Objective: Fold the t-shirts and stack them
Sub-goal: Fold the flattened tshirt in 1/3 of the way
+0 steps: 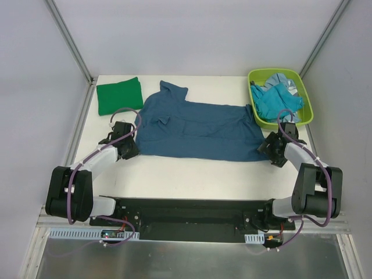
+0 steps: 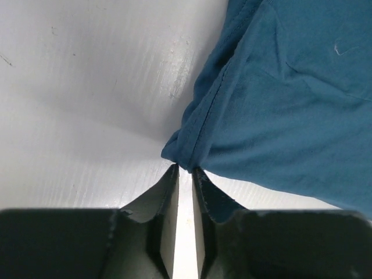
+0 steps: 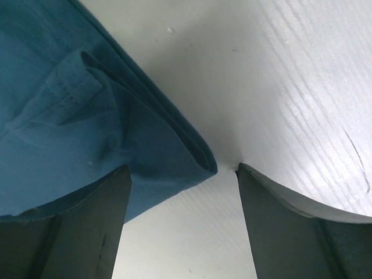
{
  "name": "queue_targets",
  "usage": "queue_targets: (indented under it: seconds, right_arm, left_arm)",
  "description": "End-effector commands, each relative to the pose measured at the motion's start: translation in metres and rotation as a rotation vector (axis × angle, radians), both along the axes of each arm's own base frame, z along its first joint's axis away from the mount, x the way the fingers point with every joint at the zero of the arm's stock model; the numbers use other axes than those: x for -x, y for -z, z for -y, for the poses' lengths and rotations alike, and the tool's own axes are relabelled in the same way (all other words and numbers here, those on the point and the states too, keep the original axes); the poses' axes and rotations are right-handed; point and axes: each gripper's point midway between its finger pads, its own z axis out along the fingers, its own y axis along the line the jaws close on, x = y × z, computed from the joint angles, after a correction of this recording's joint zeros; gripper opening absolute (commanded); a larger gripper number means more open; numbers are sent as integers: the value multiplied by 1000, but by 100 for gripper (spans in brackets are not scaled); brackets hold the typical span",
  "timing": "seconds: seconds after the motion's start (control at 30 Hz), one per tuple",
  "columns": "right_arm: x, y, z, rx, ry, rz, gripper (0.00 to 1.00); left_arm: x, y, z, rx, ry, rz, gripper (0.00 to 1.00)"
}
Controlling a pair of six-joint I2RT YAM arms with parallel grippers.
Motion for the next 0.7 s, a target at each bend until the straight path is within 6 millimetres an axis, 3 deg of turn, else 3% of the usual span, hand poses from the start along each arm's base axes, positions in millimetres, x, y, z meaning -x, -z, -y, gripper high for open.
queue_targets:
  seconds: [0.0,0.03,0.2,0.4,0.47,0.57,0.67]
  right_arm:
    - [2,8,-17,-106,-11,-16,74]
    - [4,9,-18,-107,-10,-19,72]
    - [10,9,-18,-104,-8,-27,66]
    - [7,11,-19,-110,-12,-27,38]
    - [-2,11,-18,-110,-24,-1,24]
    - [-14,0,-19,-117,-38,39,4]
    - [-24,-30,-20,-115,-53,111,0]
  left_arm:
    - [0,3,1,13,21,-3,6]
    - [-1,2,2,16,24,2,0]
    - [-1,-4,4,25,48,23,0]
    - [-4,-19,4,3,113,98,0]
    - [-8,-26,4,-20,169,142,0]
    - [-16,-41,3,-53,219,198,0]
    - [-24,-69,13,-53,322,298,0]
